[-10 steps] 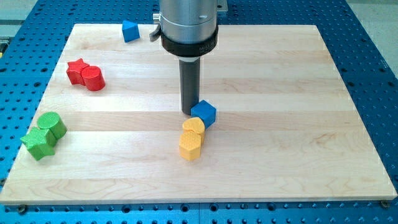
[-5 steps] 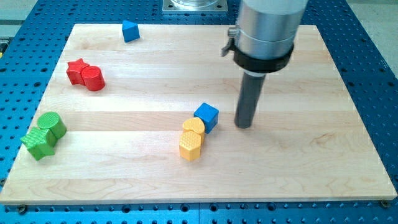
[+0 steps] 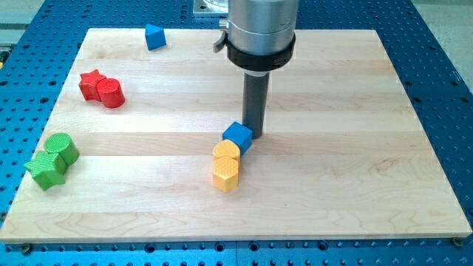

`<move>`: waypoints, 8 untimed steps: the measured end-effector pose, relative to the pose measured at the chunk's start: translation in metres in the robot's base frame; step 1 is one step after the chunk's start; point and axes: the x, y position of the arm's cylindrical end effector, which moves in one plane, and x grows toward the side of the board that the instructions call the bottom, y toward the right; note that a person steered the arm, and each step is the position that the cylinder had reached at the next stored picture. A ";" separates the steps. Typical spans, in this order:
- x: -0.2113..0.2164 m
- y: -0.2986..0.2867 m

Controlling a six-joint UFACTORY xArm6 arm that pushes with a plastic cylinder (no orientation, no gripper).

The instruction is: Adjust the blue cube at the top of the yellow heart

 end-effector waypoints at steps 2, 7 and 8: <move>-0.021 -0.016; 0.022 -0.059; 0.022 -0.059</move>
